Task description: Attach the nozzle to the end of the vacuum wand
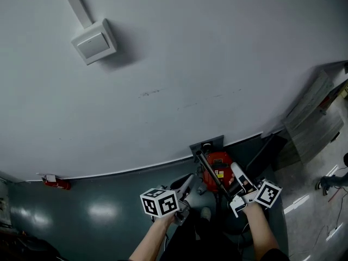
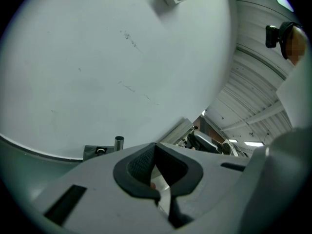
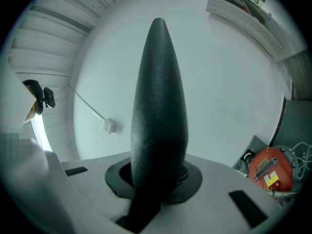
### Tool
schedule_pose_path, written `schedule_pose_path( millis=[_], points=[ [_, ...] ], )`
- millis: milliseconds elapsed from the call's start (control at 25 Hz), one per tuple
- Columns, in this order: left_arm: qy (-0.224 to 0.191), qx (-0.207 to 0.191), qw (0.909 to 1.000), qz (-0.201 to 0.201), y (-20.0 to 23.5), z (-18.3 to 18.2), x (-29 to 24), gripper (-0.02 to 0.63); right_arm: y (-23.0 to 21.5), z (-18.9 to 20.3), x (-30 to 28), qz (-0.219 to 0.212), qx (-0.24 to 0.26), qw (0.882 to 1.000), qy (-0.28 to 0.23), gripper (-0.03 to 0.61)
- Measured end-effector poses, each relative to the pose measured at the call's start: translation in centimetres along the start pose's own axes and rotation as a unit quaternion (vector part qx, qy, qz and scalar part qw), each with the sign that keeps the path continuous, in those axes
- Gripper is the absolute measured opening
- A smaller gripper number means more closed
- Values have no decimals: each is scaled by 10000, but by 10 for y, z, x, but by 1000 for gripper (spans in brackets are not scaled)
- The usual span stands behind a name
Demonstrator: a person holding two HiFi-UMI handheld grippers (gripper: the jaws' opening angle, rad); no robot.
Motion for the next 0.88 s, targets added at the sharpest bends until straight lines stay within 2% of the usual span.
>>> schedule_pose_path(
  millis=[480, 640, 880],
  points=[
    [37, 244, 9997, 9, 31, -8, -18, 3, -25, 5, -29, 169, 38, 9998, 128, 60],
    [110, 216, 9997, -17, 45, -3, -25, 3, -36, 8, -44, 338, 429, 9981, 281, 60],
    [183, 298, 9994, -38, 72, 11, -43, 3, -51, 9, -74, 312, 838, 9953, 372, 60]
  ],
)
Point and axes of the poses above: the fingertips, and each gripper's own axes: x backward along the fingers, y to its left, z out of its underside, the point moved 2 cm from there along x, backward along the fingers, and after that the axes turned 9 degrees about x, right-handed, at the moved point
